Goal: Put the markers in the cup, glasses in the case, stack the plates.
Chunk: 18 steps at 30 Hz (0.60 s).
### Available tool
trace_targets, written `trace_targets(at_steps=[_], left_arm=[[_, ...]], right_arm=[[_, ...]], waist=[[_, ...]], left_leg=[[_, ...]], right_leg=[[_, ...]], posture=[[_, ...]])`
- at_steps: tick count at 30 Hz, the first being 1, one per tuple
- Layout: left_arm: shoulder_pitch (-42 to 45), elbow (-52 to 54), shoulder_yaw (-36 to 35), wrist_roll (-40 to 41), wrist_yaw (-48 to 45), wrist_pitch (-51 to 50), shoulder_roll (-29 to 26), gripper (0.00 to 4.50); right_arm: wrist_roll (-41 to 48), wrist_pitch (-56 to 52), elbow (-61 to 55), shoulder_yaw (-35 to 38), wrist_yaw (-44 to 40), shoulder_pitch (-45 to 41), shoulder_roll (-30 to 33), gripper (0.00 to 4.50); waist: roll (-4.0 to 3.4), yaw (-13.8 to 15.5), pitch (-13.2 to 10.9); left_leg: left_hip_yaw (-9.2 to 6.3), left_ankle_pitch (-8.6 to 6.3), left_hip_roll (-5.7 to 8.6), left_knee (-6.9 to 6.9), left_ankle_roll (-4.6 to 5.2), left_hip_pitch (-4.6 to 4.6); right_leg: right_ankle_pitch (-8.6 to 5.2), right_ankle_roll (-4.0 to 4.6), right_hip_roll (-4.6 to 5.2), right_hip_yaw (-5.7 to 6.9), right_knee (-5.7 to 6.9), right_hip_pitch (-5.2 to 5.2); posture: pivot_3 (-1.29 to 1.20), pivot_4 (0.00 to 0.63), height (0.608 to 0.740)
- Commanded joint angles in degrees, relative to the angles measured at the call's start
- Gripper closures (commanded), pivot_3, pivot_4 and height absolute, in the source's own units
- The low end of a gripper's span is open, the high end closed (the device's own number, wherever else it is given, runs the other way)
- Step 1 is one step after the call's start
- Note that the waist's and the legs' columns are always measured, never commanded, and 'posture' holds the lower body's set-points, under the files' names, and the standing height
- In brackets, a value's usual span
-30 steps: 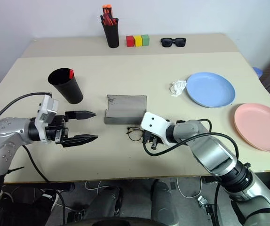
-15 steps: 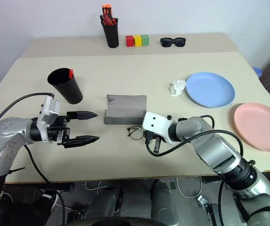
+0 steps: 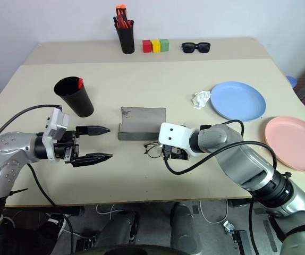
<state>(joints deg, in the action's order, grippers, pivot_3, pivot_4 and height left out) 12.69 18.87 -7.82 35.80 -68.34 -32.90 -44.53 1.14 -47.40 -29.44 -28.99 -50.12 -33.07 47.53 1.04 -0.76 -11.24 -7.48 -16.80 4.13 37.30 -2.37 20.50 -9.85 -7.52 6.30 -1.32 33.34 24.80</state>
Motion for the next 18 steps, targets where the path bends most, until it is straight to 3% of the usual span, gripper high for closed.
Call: trace_targets(at_steps=[1, 3, 5, 7, 10, 11, 18], left_arm=[[-0.1, 1.8, -0.9, 1.4, 0.2, 0.8, -0.6, 0.0], [-0.2, 1.8, -0.8, 1.1, 0.1, 1.2, -0.6, 0.0], [-0.3, 1.9, -0.7, 0.9, 0.2, 1.4, -0.6, 0.0], [-0.4, 2.0, -0.5, 0.8, 0.3, 1.7, -0.6, 0.0], [-0.6, 2.2, -0.5, 0.8, 0.4, 1.8, -0.6, 0.0], [-0.6, 2.2, -0.5, 0.8, 0.4, 1.8, -0.7, 0.0], [-0.6, 2.1, -0.5, 0.7, 0.6, 1.9, -0.7, 0.0]], right_arm=[[-2.8, 1.4, -0.1, -1.3, -0.6, -1.3, 0.5, 1.32], [-4.2, 2.4, 0.6, -2.4, -1.0, -1.1, 0.4, 1.32], [-5.1, 2.9, 0.8, -2.8, -1.5, -0.9, 0.3, 1.81], [-5.4, 3.0, 0.8, -2.7, -1.6, -0.7, -0.2, 2.58], [-6.3, 2.9, 1.0, -2.5, -1.7, -0.8, -0.7, 4.21], [-6.6, 3.1, 1.1, -2.5, -1.8, -0.8, -0.7, 4.42], [-7.5, 3.8, 1.5, -2.7, -3.0, -0.4, -0.9, 4.42]], waist=[[0.0, -0.1, 0.0], [0.0, 0.0, 0.0], [0.0, 0.0, 0.0], [0.0, 0.0, 0.0], [0.0, 0.0, 0.0], [0.0, 0.0, 0.0], [0.0, 0.0, 0.0]], left_leg=[[0.0, 0.0, 0.0, -0.01, 0.0, 0.0], [0.0, 0.0, 0.0, -0.01, 0.0, 0.0], [0.0, 0.0, 0.0, -0.01, 0.0, 0.0], [0.0, 0.0, 0.0, -0.01, 0.0, 0.01], [0.0, 0.0, 0.0, -0.01, 0.0, 0.01], [0.0, 0.0, 0.0, -0.01, 0.0, 0.0], [0.0, 0.0, 0.0, -0.01, 0.0, 0.0]], right_leg=[[0.0, 0.0, 0.0, 0.0, 0.0, 0.0], [0.0, 0.0, 0.0, 0.0, -0.01, 0.01], [0.0, 0.0, 0.0, 0.0, -0.01, 0.01], [0.0, 0.0, 0.0, 0.0, -0.02, 0.01], [0.0, 0.0, 0.0, 0.0, -0.02, 0.01], [0.0, 0.0, 0.0, 0.0, -0.02, 0.0], [0.0, 0.0, 0.0, 0.0, -0.02, 0.0]], posture=[[0.0, 0.15, 0.74], [0.0, 0.15, 0.74], [0.0, 0.15, 0.74], [0.0, 0.15, 0.74], [0.0, 0.15, 0.74], [0.0, 0.15, 0.74], [0.0, 0.15, 0.74]])
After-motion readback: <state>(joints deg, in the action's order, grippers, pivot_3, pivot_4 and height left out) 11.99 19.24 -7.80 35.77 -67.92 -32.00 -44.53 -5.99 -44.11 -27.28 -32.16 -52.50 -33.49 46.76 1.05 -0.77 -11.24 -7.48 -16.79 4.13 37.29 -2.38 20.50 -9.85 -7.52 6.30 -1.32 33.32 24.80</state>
